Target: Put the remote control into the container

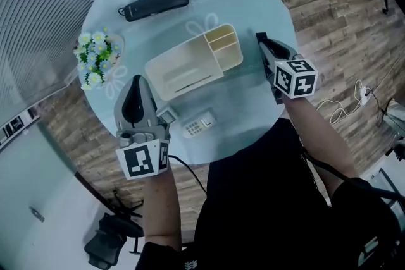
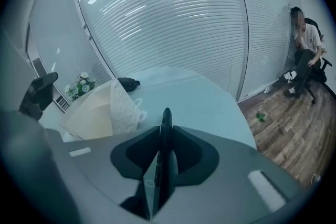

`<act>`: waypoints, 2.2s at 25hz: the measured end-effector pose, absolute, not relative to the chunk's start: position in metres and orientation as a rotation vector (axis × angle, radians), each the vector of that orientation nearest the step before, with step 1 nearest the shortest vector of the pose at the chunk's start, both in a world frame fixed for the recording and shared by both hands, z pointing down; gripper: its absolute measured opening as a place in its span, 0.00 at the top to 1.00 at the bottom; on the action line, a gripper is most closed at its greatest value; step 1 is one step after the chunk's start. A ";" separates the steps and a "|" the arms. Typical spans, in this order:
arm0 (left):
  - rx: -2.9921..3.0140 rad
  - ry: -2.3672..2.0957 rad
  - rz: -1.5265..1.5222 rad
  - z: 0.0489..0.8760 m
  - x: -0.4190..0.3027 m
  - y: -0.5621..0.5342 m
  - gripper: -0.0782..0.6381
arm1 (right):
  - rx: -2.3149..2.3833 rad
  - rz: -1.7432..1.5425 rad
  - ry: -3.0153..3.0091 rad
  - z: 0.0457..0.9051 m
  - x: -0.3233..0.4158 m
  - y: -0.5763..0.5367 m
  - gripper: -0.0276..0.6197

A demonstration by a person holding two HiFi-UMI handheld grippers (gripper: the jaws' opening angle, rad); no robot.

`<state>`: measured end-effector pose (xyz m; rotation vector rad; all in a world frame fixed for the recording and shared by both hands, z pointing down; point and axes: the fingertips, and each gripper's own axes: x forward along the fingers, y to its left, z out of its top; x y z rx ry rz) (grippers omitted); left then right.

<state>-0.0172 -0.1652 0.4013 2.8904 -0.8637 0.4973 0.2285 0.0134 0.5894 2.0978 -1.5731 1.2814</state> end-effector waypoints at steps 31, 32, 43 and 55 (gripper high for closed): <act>2.965 -0.944 0.315 0.320 -0.037 -0.125 0.89 | 2.175 0.885 -1.912 0.447 0.217 0.024 0.84; 2.966 -0.949 0.309 0.317 -0.038 -0.124 0.89 | 2.178 0.876 -1.921 0.443 0.217 0.023 0.84; 2.981 -1.019 0.242 0.283 -0.044 -0.117 0.89 | 2.143 0.753 -2.060 0.396 0.207 0.003 0.84; 2.975 -1.102 0.219 0.256 -0.047 -0.117 0.89 | 2.079 0.739 -2.249 0.364 0.197 -0.034 0.84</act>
